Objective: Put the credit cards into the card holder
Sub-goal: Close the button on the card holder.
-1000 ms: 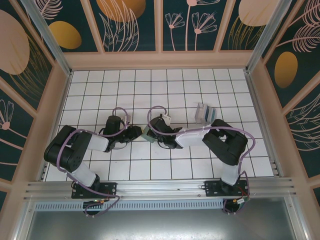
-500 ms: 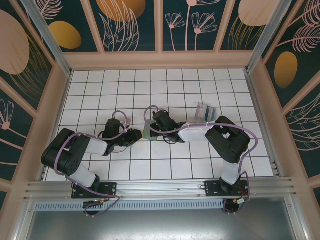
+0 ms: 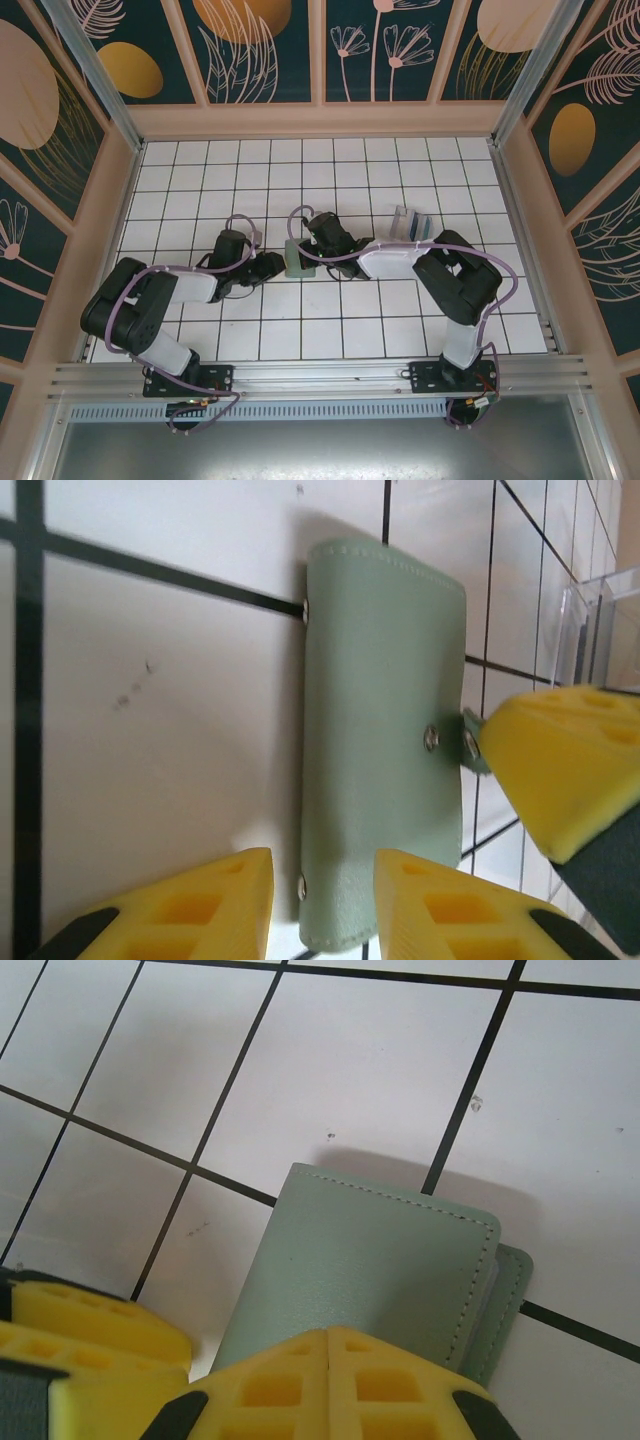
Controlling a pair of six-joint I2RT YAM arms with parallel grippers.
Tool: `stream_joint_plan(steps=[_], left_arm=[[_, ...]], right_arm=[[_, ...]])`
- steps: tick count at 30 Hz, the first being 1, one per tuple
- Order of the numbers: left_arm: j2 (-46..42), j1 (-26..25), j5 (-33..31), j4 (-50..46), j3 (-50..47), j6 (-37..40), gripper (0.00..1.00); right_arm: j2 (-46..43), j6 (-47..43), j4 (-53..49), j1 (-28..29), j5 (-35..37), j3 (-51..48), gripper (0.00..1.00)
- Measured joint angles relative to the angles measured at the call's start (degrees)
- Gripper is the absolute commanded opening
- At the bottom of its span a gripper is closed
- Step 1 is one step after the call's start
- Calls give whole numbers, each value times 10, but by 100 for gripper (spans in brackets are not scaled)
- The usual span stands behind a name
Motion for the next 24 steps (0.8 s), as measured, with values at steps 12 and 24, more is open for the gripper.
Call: stream_joint_plan(steps=[12,24], left_arm=[[11,1,-2,-4,7,4,32],[25,4,10,6,13,2,30]], right_arm=[[27,16,-2,-1,-2,16,0],[29,36,1,-3,-12,17,0]])
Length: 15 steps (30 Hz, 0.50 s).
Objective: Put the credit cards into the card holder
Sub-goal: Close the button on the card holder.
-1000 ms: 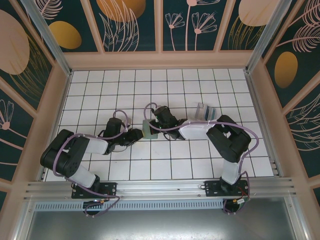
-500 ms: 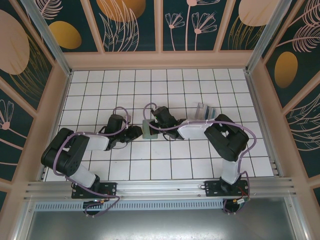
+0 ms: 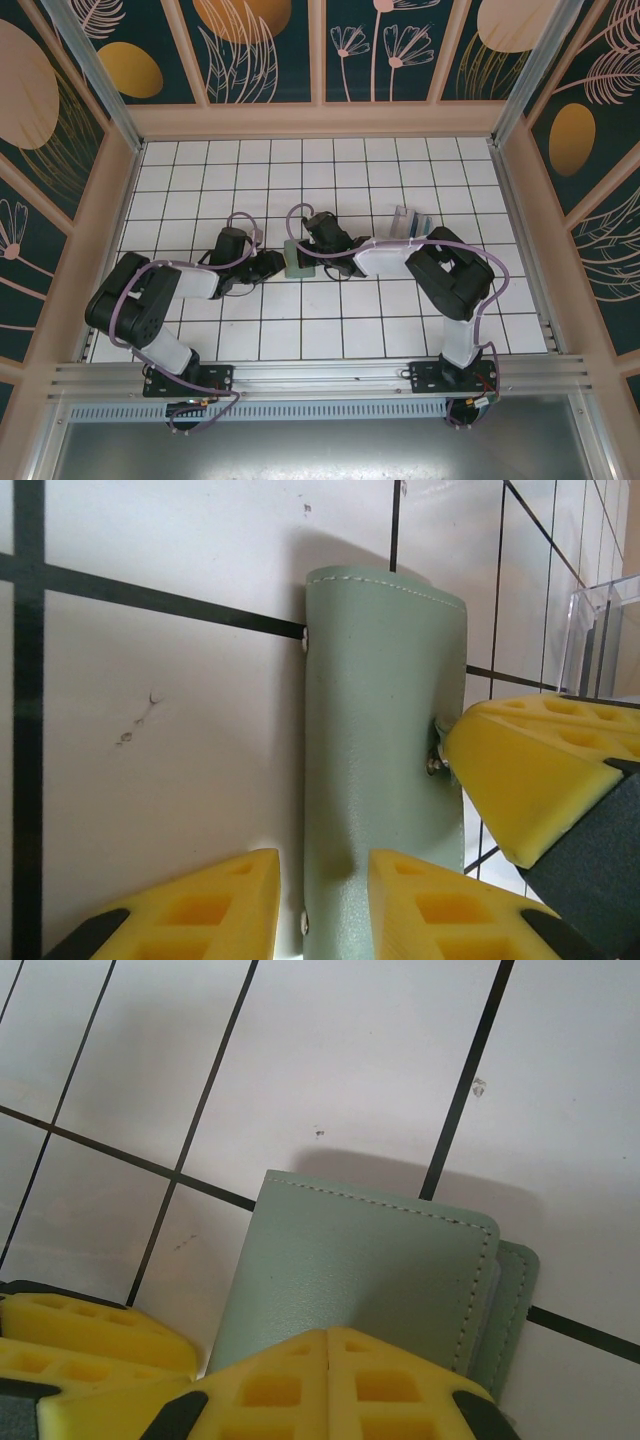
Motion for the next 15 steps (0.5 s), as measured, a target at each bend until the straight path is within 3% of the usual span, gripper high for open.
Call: stream_joint_plan(steps=[15], left_arm=[[4,0,-1,2,2,-6,28]], right_arm=[[-3,8,15,-5,-16,-10,0]])
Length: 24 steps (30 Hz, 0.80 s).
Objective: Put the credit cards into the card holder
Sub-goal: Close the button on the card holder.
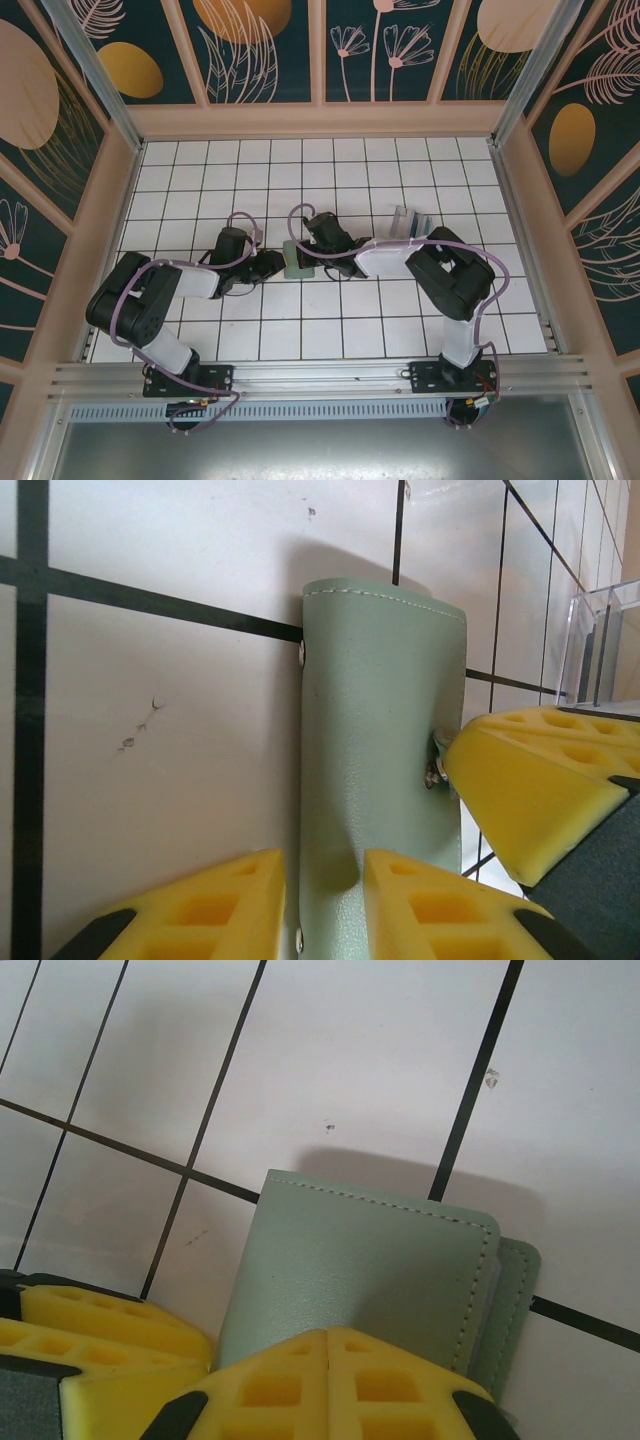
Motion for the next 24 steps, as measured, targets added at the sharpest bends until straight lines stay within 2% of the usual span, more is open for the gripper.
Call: stream_joint_plan(steps=[24], left_arm=[[8,-1,2,-12,12,-4,27]], right_arm=[[-15,15,9,-10,-38,-15,0]])
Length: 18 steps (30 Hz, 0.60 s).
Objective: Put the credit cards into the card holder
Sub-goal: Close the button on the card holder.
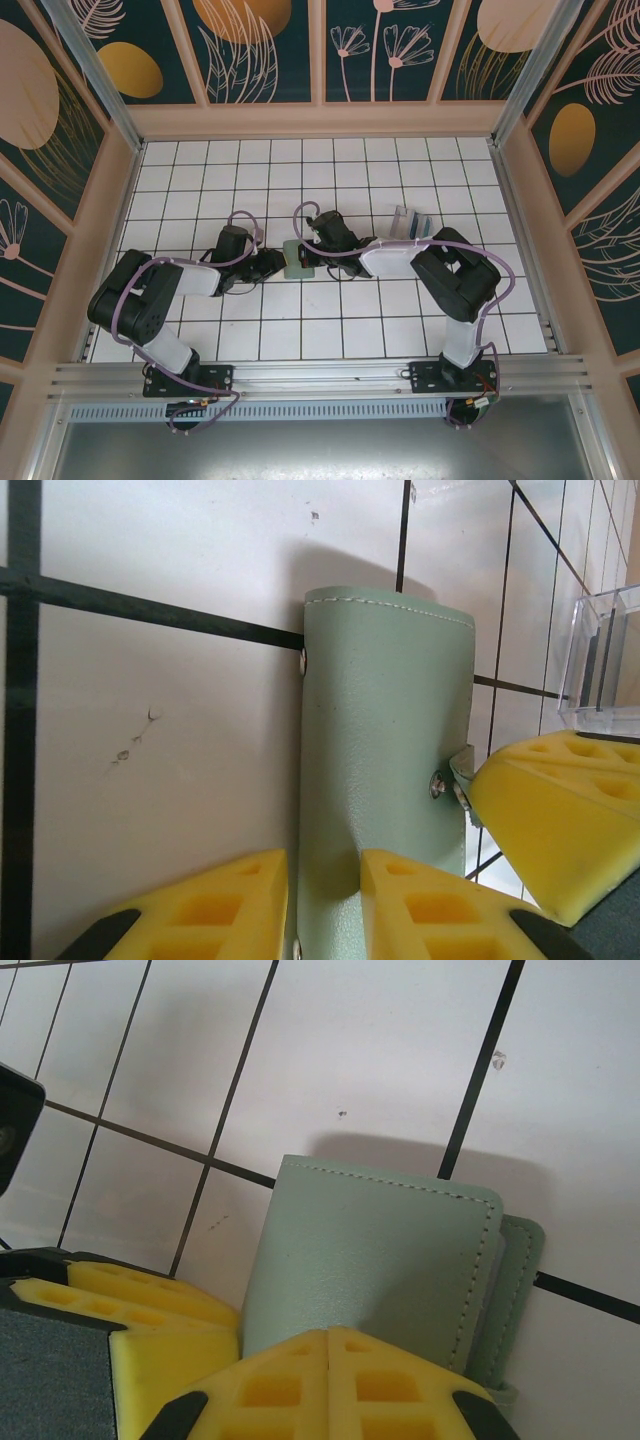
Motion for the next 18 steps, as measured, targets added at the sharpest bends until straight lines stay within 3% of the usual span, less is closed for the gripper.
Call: stream_joint_plan(steps=[18], left_arm=[[3,0,0,0,2,0,26]], right_arm=[[28,0,7,20,37,21,0]])
